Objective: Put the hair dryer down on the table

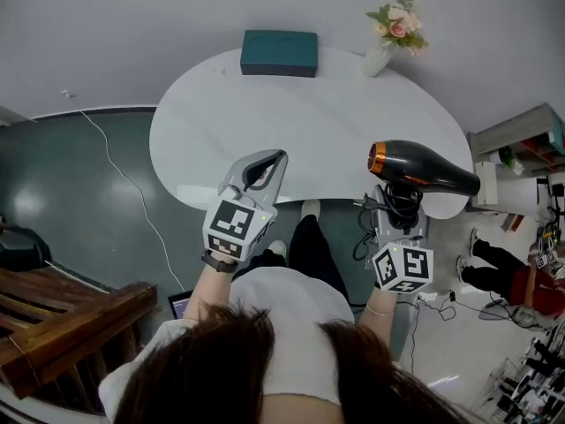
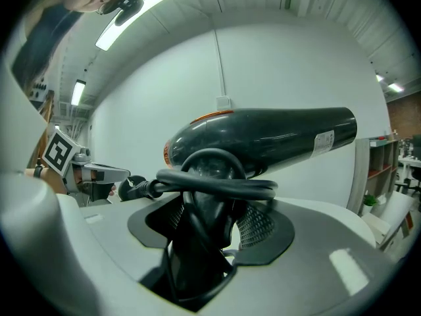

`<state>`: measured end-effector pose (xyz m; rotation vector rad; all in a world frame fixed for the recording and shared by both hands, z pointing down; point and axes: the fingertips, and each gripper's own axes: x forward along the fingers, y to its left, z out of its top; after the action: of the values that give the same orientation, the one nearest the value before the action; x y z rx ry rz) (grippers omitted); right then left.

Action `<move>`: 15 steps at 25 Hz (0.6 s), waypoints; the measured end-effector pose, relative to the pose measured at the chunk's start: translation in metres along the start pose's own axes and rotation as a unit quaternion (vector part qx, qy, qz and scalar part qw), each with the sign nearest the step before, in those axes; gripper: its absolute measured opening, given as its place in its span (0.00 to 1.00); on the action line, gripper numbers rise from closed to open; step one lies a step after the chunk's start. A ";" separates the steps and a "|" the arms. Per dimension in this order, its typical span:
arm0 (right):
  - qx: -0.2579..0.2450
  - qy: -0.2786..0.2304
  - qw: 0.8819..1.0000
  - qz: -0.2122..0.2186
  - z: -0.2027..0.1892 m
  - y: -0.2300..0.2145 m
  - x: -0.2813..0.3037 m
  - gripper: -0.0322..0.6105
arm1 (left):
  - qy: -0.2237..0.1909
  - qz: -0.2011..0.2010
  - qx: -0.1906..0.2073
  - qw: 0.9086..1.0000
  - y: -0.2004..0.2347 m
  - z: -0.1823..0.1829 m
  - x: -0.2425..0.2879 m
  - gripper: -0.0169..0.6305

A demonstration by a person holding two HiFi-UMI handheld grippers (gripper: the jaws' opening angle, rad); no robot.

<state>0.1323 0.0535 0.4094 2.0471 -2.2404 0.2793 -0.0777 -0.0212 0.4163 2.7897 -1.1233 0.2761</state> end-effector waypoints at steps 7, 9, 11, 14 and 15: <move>-0.011 -0.002 1.000 0.028 0.021 -0.035 0.066 0.42 | -0.011 0.014 0.002 1.000 0.018 0.026 0.069 0.12; -0.018 0.000 0.999 0.038 0.028 -0.048 0.087 0.42 | -0.014 0.020 0.003 1.000 0.022 0.036 0.090 0.12; -0.024 0.003 0.998 0.049 0.034 -0.061 0.106 0.42 | -0.017 0.031 0.005 0.999 0.026 0.046 0.107 0.12; -0.026 -0.001 0.998 0.062 0.043 -0.078 0.131 0.42 | -0.020 0.045 0.006 0.999 0.032 0.055 0.131 0.12; -0.027 -0.003 0.997 0.066 0.046 -0.083 0.138 0.42 | -0.021 0.049 0.006 0.999 0.035 0.057 0.138 0.12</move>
<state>0.2042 -0.0974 0.3967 1.8805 -2.3629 0.2204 0.0033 -0.1495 0.3915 2.7675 -1.2744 0.2355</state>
